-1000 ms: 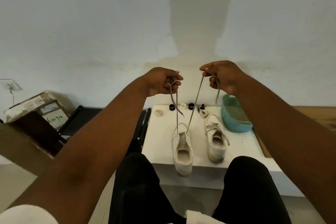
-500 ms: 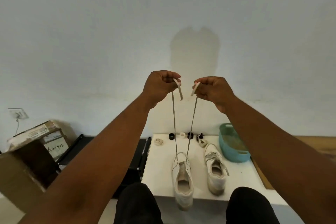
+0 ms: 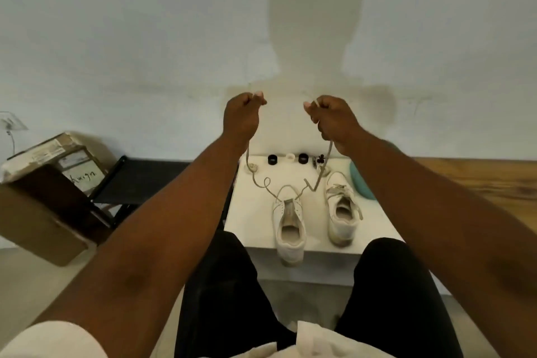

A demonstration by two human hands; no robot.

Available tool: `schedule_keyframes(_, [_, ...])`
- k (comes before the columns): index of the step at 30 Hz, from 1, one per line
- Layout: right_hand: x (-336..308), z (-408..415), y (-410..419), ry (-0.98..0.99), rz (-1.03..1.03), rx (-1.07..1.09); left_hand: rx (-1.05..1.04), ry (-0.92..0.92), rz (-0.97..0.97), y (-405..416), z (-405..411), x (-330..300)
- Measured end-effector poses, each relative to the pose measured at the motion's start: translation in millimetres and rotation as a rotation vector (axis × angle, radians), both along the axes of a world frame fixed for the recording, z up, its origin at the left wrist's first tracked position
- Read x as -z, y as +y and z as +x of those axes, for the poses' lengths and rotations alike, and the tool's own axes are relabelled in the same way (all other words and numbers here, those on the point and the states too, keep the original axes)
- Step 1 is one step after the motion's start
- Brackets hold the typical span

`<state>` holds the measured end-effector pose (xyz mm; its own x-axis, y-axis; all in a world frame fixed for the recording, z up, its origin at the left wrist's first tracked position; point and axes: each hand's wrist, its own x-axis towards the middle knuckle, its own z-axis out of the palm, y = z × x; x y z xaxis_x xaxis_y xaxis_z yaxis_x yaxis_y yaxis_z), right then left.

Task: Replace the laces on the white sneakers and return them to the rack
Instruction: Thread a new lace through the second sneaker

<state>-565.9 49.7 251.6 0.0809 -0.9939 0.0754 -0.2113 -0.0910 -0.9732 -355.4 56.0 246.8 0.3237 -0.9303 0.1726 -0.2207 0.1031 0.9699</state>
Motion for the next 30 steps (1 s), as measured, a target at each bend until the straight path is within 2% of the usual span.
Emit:
schedule_keyframes(5, [114,2,-16,0.421,0.126,0.006,0.029,-0.078,0.359,-9,-5,123])
schedule_keyframes(10, [206,0,-34,0.686,0.282,-0.115,0.167,-0.188,0.557,-16,-20,214])
schedule_keyframes(13, [239,2,-39,0.798,0.362,-0.141,0.259,-0.313,0.610,-19,-29,245])
schedule_keyframes(16, [259,6,-44,0.844,0.372,-0.161,0.331,-0.431,0.551,-19,-37,264])
schedule_keyframes(20, [263,9,-49,0.886,0.294,-0.235,0.389,-0.560,0.457,-18,-39,284])
schedule_keyframes(24, [269,6,-47,0.854,0.308,-0.285,0.376,-0.581,0.404,-14,-38,290])
schedule_keyframes(26, [271,3,-46,0.754,0.369,-0.225,0.351,-0.572,0.420,-14,-39,290])
schedule_keyframes(30, [255,-4,-42,0.377,0.497,-0.065,0.334,-0.578,0.429,-10,-42,291])
